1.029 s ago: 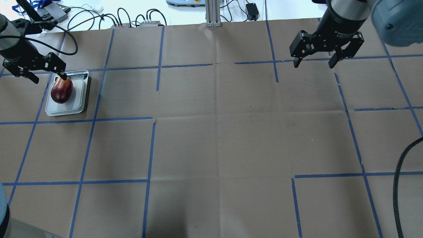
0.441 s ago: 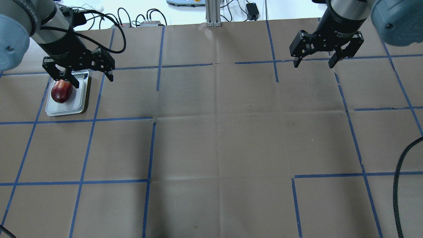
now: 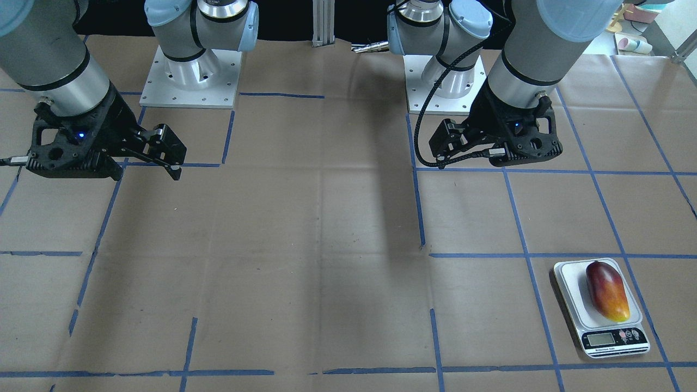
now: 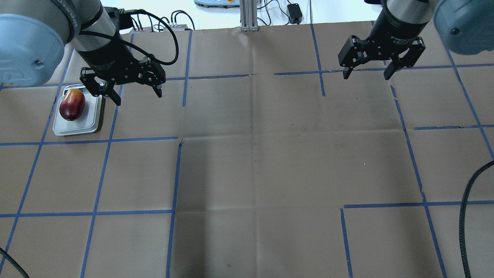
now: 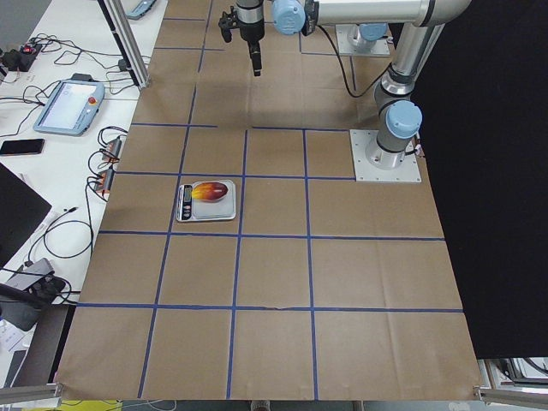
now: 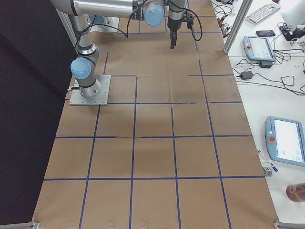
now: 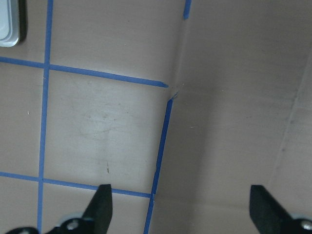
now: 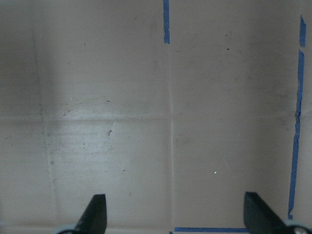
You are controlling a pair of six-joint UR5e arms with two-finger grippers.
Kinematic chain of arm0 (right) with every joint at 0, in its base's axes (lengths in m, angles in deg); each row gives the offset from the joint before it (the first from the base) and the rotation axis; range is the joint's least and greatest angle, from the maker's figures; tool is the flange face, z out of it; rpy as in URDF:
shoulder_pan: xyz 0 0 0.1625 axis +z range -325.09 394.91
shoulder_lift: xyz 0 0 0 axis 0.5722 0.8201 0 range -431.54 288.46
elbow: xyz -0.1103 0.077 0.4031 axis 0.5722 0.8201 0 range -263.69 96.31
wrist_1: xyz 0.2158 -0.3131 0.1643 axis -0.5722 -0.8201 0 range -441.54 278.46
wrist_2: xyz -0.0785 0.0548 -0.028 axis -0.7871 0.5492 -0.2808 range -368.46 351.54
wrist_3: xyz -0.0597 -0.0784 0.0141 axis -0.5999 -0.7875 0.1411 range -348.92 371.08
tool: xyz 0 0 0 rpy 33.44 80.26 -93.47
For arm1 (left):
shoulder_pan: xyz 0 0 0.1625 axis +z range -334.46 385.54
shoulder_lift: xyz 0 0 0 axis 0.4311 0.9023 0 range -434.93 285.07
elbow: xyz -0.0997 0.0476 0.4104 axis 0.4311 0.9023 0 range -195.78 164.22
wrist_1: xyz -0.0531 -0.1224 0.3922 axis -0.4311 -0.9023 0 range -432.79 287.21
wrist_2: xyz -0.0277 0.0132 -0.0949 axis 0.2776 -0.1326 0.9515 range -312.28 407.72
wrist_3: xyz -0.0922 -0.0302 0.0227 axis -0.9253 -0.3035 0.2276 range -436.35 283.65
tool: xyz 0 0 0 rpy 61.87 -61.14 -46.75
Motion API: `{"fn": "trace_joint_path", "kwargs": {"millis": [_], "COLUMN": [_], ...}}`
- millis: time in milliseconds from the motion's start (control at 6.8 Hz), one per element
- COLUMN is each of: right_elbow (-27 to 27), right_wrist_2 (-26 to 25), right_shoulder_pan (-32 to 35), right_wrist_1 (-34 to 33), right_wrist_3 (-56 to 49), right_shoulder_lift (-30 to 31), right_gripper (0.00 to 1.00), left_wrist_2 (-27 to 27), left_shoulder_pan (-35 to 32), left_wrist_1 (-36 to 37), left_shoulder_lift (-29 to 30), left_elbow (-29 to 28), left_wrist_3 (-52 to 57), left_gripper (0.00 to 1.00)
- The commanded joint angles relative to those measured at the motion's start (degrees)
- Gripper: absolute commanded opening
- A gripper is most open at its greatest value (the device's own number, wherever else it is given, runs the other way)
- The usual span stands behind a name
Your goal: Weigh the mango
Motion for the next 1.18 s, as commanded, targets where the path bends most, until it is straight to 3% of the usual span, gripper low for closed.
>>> {"fn": "trace_joint_path", "kwargs": {"millis": [0, 1029], "right_elbow": [0.0, 0.0], "right_wrist_2": [0.0, 0.0], "right_shoulder_pan": [0.0, 0.0], "right_wrist_1": [0.0, 0.0], "right_wrist_3": [0.0, 0.0], "right_shoulder_lift": [0.0, 0.0], "right_gripper": [1.0, 1.0], "left_wrist_2": [-0.2, -0.9], "left_shoulder_pan": [-0.2, -0.2], "left_wrist_1": [0.4, 0.7], "left_shoulder_lift": [-0.2, -1.0], "left_elbow": [-0.1, 0.4], "left_wrist_3": [-0.1, 0.7], "left_gripper": [1.0, 1.0]}}
